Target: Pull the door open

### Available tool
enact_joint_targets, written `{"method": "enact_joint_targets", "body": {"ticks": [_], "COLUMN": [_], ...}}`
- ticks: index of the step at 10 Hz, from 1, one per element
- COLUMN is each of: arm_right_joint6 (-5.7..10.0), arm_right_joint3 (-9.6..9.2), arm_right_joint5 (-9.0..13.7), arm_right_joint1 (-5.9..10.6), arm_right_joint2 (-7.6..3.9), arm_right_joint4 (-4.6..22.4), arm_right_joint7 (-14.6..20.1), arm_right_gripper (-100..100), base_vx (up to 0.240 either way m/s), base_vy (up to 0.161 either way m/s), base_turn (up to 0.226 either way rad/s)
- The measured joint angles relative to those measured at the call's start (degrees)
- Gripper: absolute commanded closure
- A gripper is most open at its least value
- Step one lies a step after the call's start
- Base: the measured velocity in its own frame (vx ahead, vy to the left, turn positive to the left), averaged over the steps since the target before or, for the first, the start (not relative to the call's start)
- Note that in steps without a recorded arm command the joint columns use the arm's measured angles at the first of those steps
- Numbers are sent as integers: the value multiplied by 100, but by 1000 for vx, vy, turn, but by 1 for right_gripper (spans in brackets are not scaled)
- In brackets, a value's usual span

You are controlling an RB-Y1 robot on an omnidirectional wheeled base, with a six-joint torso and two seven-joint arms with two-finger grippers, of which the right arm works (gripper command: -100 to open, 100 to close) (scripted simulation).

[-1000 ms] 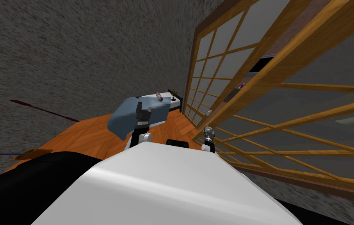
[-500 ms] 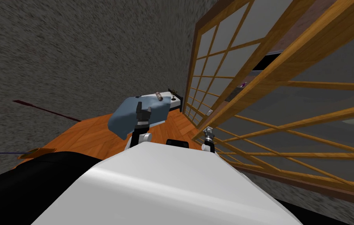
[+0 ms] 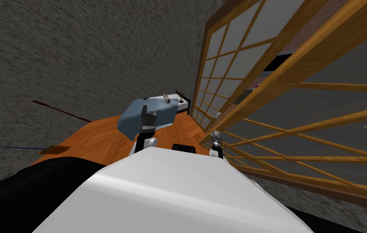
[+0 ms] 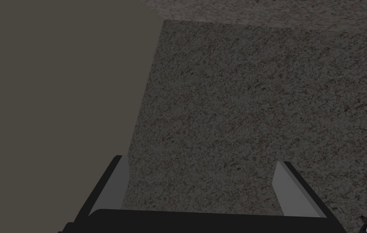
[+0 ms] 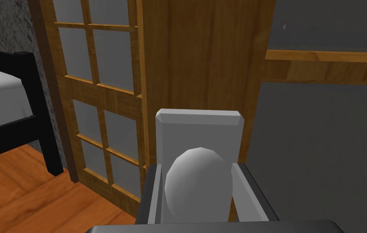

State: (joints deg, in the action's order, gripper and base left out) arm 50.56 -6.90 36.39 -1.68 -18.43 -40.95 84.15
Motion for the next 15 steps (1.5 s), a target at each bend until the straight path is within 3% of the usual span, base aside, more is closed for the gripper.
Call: {"method": "enact_joint_targets", "body": {"ticks": [3, 6, 15], "arm_right_joint6": [7, 58, 270], "arm_right_joint3": [-258, -420, -959], "arm_right_joint5": [-117, -193, -485], "arm_right_joint1": [-139, -172, -421], "arm_right_joint2": [-105, -147, -527], "arm_right_joint4": [-86, -40, -279], "arm_right_joint7": [215, 377, 873], "arm_right_gripper": [100, 100, 100], "base_vx": [-234, -151, -186], "base_vy": [7, -4, -19], "base_turn": [81, 52, 58]}}
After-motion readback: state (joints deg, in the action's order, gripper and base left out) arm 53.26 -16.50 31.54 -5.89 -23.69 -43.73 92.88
